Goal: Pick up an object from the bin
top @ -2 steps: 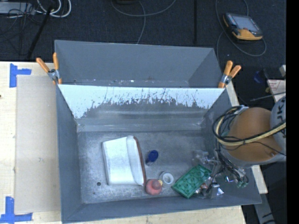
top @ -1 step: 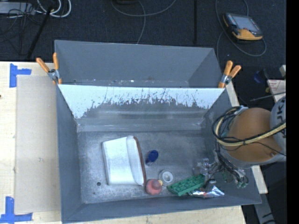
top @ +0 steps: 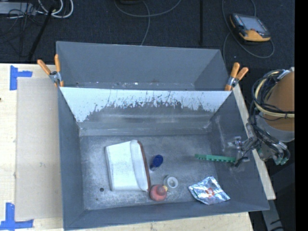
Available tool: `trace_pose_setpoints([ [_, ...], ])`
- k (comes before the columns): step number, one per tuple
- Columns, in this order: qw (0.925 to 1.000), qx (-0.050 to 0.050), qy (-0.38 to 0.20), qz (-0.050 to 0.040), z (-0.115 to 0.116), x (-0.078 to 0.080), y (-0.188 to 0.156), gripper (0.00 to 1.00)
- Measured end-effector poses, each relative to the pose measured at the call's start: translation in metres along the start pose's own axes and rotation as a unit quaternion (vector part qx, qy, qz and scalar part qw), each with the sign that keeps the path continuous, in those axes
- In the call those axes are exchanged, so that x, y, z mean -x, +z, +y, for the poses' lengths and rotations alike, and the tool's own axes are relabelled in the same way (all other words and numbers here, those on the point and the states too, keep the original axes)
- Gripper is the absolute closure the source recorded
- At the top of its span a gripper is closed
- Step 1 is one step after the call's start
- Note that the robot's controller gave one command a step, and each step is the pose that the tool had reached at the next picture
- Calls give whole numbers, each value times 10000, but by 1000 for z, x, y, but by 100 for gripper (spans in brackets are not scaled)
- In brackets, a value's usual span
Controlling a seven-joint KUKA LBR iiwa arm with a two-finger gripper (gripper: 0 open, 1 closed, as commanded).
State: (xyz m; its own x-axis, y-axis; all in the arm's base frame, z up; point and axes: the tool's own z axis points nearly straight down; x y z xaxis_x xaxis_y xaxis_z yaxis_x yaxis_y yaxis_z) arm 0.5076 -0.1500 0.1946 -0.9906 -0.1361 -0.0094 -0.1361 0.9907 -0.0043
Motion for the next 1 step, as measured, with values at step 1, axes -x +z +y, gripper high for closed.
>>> trace_pose_setpoints([
  [1, 9855, 21, -1695, 17, 12, 15, -48, 100],
])
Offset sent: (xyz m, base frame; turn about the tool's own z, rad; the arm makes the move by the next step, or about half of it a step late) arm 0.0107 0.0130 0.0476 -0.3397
